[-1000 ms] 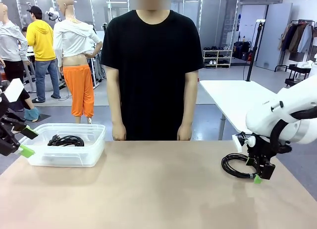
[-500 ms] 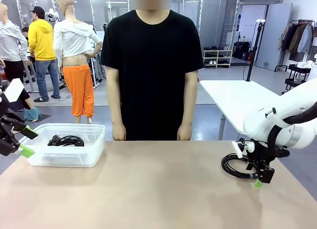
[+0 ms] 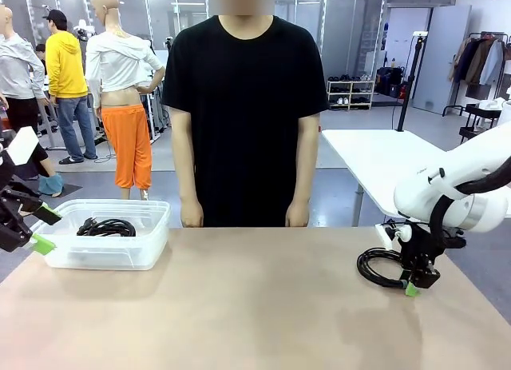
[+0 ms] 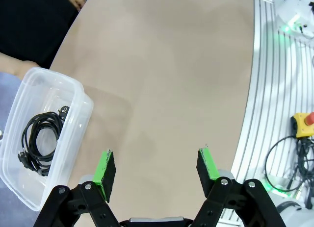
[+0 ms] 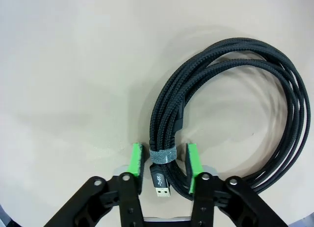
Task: Organize and store the cables.
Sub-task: Place the USB Extension Cable into the Organizing box.
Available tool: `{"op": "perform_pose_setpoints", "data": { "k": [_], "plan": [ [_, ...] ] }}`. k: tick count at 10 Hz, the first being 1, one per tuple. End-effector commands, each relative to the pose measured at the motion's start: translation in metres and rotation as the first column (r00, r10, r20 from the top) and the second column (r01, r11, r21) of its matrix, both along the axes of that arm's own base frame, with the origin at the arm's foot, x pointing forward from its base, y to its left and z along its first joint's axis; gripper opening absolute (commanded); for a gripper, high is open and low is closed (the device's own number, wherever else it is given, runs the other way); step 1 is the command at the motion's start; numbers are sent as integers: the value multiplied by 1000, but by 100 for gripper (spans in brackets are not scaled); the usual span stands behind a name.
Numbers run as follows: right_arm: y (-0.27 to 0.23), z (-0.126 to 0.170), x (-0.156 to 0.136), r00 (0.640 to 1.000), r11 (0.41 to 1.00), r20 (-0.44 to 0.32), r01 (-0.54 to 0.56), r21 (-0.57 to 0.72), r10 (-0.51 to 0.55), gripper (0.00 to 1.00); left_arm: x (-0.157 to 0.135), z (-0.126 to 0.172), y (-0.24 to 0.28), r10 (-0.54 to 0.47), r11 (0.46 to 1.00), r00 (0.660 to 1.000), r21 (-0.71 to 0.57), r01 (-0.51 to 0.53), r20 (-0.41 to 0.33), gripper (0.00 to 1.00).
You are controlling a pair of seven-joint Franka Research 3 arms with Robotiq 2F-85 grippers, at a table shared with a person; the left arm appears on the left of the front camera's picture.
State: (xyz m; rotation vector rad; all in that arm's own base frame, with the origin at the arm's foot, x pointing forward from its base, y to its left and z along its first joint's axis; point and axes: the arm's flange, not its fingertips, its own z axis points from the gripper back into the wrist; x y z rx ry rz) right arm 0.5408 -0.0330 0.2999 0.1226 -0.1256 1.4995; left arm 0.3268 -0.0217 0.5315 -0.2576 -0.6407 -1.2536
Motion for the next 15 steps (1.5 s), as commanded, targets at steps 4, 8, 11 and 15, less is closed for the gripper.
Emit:
{"op": "perform_pose_setpoints", "data": {
  "k": [4,8,11,15],
  "plan": [
    [17,11,2,1000,999,-4,-19,-48,19,0,0,0,-1,8,1000,1000,-1,-8,-2,85],
    [47,86,-14,997,995,-68,29,-100,-36,15,0,0,-1,8,1000,1000,-1,-8,-2,85],
    [113,112,-30,985,993,-131,109,-49,-115,15,0,0,-1,8,1000,1000,-1,-8,-2,85],
    [248,87,-38,998,996,-42,51,-72,-54,15,0,0,-1,8,1000,1000,-1,-8,-2,85]
  ]
}}
